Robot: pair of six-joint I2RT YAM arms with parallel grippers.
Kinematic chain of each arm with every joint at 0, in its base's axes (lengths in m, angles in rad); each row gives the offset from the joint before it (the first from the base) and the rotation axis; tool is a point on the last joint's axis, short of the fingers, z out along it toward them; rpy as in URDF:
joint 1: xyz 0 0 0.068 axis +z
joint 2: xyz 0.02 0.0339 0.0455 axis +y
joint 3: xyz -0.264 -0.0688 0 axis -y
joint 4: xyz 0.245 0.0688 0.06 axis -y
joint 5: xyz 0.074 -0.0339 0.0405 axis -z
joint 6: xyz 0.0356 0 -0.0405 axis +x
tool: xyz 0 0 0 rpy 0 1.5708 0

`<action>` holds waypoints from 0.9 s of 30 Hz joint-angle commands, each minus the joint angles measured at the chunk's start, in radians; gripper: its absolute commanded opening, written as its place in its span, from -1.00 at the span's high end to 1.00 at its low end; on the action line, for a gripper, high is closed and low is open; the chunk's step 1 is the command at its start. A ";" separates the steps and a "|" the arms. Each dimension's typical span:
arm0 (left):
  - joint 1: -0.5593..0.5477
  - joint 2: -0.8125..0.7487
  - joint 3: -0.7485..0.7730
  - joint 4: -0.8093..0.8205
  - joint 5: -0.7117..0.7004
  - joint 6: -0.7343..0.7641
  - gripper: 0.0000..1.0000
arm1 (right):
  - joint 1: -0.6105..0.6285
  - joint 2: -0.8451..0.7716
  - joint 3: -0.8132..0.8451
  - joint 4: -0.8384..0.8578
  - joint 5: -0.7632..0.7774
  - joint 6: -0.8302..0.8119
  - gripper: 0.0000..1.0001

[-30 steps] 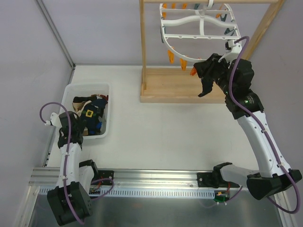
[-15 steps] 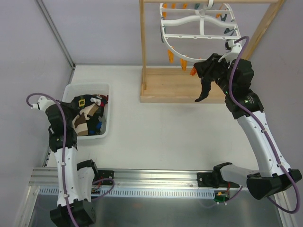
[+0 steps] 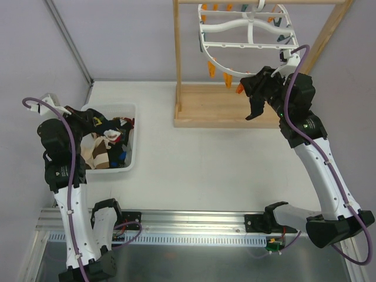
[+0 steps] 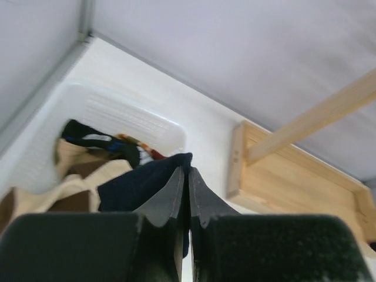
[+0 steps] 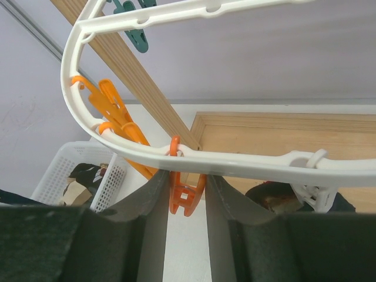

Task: Clip the socks to the hanger
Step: Adjust the sock in the bin.

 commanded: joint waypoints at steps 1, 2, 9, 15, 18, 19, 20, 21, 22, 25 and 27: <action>-0.005 0.013 0.065 -0.100 -0.204 0.118 1.00 | -0.003 -0.017 0.009 0.027 -0.029 0.012 0.99; -0.005 0.021 0.072 -0.106 -0.211 0.132 1.00 | -0.003 -0.019 0.009 0.027 -0.030 0.012 0.99; -0.021 0.081 0.020 -0.137 -0.234 0.121 1.00 | -0.005 -0.022 0.010 0.017 -0.024 0.003 0.99; -0.071 0.110 0.023 -0.131 -0.111 0.106 1.00 | -0.005 -0.017 0.009 0.013 -0.024 0.003 0.99; -0.103 0.134 0.077 -0.126 0.024 0.103 1.00 | -0.005 -0.016 0.006 0.013 -0.024 0.008 0.99; -0.118 0.137 0.091 -0.126 0.074 0.100 1.00 | -0.005 -0.014 0.004 0.016 -0.024 0.008 0.99; -0.133 0.140 0.107 -0.126 0.090 0.100 1.00 | -0.005 -0.016 0.004 0.016 -0.024 0.009 0.98; -0.167 0.144 0.138 -0.126 0.102 0.100 1.00 | -0.003 -0.016 0.003 0.014 -0.024 0.009 0.99; -0.181 0.142 0.153 -0.125 0.107 0.098 1.00 | -0.003 -0.016 0.004 0.016 -0.024 0.009 0.99; -0.192 0.136 0.209 -0.120 0.166 0.083 1.00 | -0.005 -0.017 0.004 0.014 -0.024 0.009 0.99; -0.192 0.134 0.227 -0.108 0.183 0.078 1.00 | -0.005 -0.019 0.004 0.016 -0.024 0.006 0.99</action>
